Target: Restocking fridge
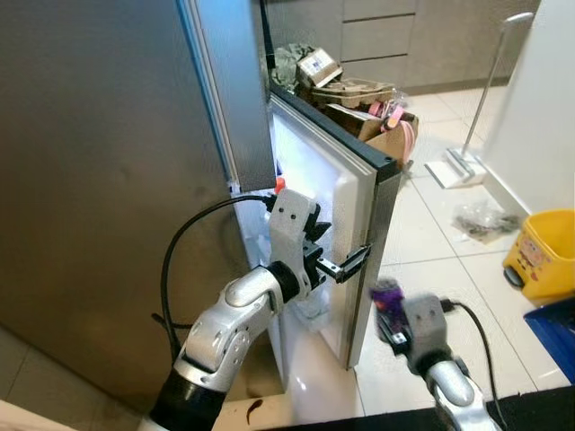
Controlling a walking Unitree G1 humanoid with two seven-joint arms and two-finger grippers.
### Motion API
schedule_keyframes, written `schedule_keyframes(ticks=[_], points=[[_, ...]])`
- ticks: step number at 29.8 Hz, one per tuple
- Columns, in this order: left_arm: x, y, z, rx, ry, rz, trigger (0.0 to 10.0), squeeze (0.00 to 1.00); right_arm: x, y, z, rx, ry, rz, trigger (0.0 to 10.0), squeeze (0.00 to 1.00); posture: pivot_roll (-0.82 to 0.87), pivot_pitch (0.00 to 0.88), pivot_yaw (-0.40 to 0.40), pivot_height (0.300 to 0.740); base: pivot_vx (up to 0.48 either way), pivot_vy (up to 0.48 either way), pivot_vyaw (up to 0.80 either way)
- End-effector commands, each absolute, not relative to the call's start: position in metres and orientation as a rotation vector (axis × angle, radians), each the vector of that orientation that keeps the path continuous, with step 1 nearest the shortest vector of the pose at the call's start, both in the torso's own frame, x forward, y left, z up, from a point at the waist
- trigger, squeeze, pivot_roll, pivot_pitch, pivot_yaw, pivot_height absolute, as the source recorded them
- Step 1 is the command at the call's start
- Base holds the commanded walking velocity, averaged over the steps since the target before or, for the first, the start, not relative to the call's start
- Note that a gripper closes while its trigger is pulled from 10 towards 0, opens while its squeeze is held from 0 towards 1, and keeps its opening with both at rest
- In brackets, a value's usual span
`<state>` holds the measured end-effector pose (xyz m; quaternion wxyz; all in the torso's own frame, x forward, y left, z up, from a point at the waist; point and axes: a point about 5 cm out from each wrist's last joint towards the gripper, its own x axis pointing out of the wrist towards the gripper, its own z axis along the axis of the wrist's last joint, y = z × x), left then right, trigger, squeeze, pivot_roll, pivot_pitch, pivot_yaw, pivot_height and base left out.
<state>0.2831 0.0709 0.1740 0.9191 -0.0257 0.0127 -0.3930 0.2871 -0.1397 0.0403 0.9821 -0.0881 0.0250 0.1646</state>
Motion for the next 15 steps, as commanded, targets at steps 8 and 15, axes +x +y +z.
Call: schedule_keyframes(ticks=[8,15], points=[[0.257,0.115,0.123,0.162,0.186,-0.666,10.0,0.0,0.296,-0.118,0.081,-0.184,-0.109,0.432,10.0,0.0,-0.1,0.11,-0.001,0.74,0.0,0.0,0.0],[0.254,0.152,0.093,0.287,0.283,-0.374,10.0,0.0,0.308,-0.108,0.122,-0.193,-0.266,0.413,10.0,0.0,-0.1,0.11,0.011,0.74,0.0,0.0,0.0]])
